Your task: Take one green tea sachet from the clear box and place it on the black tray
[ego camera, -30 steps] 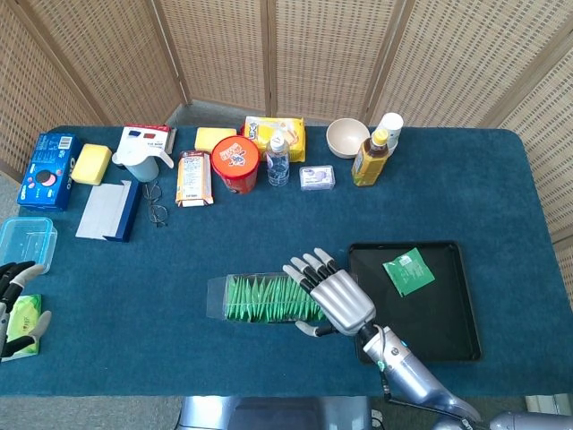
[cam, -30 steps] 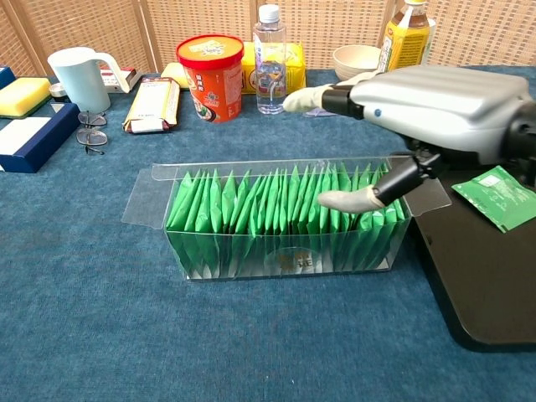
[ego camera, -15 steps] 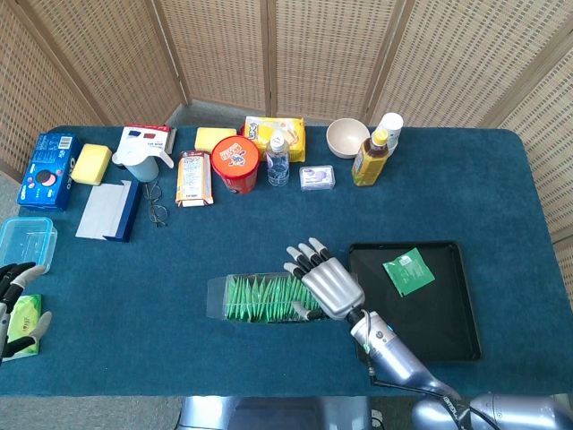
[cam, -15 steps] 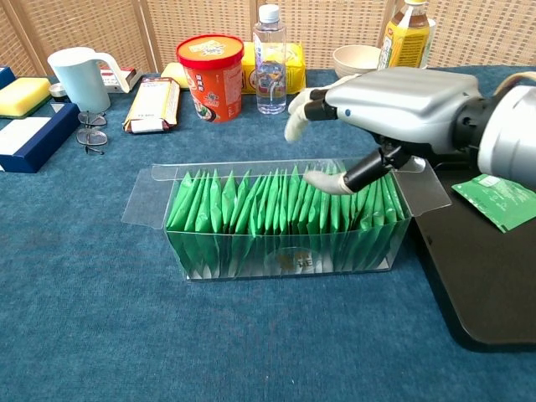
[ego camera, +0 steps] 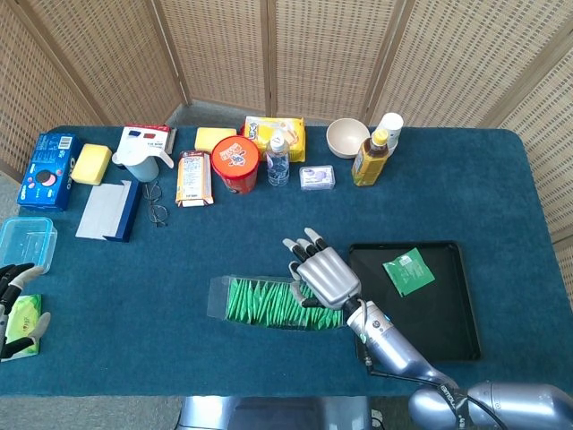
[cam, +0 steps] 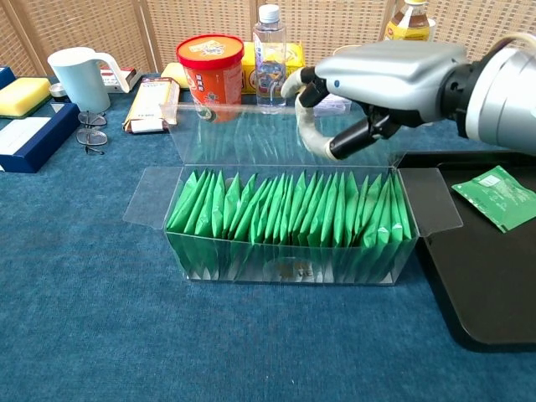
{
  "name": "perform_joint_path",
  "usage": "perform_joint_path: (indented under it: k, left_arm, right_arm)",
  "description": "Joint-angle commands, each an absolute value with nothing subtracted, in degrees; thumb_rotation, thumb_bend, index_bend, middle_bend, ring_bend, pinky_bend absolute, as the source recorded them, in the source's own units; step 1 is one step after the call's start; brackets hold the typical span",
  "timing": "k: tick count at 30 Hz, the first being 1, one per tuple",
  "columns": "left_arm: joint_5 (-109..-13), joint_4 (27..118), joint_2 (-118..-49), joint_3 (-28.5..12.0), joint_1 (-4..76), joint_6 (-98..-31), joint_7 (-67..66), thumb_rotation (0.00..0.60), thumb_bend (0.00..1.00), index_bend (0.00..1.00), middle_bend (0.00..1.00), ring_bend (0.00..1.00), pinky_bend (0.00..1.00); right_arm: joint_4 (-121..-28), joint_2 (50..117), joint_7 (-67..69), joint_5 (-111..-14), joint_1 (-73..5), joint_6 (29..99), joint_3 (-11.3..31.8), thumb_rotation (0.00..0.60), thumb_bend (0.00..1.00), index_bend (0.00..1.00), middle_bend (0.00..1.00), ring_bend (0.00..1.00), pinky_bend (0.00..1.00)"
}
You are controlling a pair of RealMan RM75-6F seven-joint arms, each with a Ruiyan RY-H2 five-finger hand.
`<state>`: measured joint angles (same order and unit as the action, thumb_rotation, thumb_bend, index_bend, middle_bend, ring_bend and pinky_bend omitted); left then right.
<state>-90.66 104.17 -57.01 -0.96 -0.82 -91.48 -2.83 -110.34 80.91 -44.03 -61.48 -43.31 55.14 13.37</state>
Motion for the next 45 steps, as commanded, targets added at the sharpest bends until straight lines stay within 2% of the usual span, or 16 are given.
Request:
perform_joint_path:
  k: [1,18,23,31,37,45]
  left_arm:
    - [-90.7,104.2,-57.0,-0.9,-0.9,-91.6,-2.8,0.600,0.30,0.18,0.18,0.13,0.25]
    - [-90.1,103.8,-57.1,-0.9,-1.0,-91.6,-2.3,0.600,0.30,0.18,0.18,0.13,0.25]
    - [-89.9,103.7,-57.1,-0.9,-1.0,-91.6,-2.3,0.600,0.30,0.18,0.18,0.13,0.25]
    - [-89.7,103.7,-57.2,-0.9,-0.9,-91.3,-2.3,0.600,0.30,0.18,0.18,0.13,0.25]
    - [-89.7,103.7,-57.1,-1.0,-0.9,-91.4,-2.3,0.600,0.30,0.18,0.18,0.13,0.25]
    - [-89.6,103.4,-57.2,-0.8,-1.1,-91.5,-1.9,0.600,0.30,0.18,0.18,0.13,0.25]
  right_arm:
    - [-110.4,80.5,-44.1,-60.9,-44.1,55.1,13.5,0.290,0.67,0.52,0.14,0.18,0.05]
    - [-105.7,80.3,-44.4,-53.7,-51.4,51.6,14.2,0.372,0.70,0.55,0.14,0.18,0.05]
    - [-104.0,80.4,-44.2,-51.8,-53.2,51.1,14.2,0.438,0.71,0.56,0.15,0.18,0.04]
    - [-103.2,79.6,-44.6,-48.8,-55.3,51.4,13.4,0.454,0.72,0.54,0.15,0.18,0.04]
    - [-102.0,80.2,-44.8,-47.7,-56.6,52.1,12.6,0.459,0.72,0.49,0.14,0.18,0.04]
    - [-100.8,80.6,-44.3,-47.7,-57.7,52.8,11.5,0.449,0.71,0.24,0.11,0.16,0.04]
